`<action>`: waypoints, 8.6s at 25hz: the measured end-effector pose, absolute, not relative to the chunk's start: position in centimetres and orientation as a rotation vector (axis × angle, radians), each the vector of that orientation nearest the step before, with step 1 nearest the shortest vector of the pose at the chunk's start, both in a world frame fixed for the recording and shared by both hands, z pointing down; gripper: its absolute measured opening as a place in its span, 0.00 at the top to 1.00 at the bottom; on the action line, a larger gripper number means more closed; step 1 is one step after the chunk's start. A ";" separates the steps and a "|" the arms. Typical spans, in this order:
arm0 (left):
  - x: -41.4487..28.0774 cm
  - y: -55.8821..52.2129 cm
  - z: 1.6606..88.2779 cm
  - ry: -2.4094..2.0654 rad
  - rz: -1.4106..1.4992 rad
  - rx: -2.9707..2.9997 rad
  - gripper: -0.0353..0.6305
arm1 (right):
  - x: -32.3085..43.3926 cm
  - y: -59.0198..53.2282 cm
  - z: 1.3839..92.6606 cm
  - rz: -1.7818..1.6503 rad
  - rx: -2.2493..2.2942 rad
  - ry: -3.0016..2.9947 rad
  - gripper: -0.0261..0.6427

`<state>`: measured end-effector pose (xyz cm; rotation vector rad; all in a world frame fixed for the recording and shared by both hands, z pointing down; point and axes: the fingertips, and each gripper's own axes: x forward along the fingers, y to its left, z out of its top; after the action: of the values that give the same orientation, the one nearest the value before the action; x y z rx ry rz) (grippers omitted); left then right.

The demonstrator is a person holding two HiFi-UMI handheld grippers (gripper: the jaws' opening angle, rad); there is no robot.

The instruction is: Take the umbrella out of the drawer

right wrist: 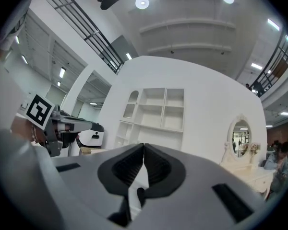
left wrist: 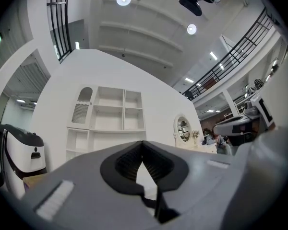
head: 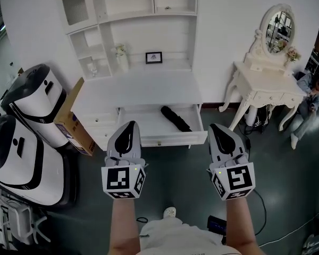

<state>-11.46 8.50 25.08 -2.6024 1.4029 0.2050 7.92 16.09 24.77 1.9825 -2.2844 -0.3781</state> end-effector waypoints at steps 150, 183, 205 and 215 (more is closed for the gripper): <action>-7.0 -30.2 48.3 1.788 -0.428 -2.793 0.94 | 12.9 -24.1 75.9 0.769 0.813 -1.617 0.56; -9.5 -31.4 43.9 1.844 -0.319 -2.718 0.94 | 8.7 -22.5 67.7 0.466 0.448 -1.787 0.56; -8.1 -31.8 36.1 1.690 -0.116 -2.670 0.94 | 8.2 -25.4 57.7 0.470 0.667 -1.931 0.56; -6.9 -32.0 33.2 1.624 -0.049 -2.647 0.94 | 8.9 -27.2 51.9 0.432 0.848 -2.036 0.56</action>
<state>-6.87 -32.04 33.16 -2.6465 1.6245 -0.0492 8.89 -27.21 51.94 0.8476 -2.0358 0.4318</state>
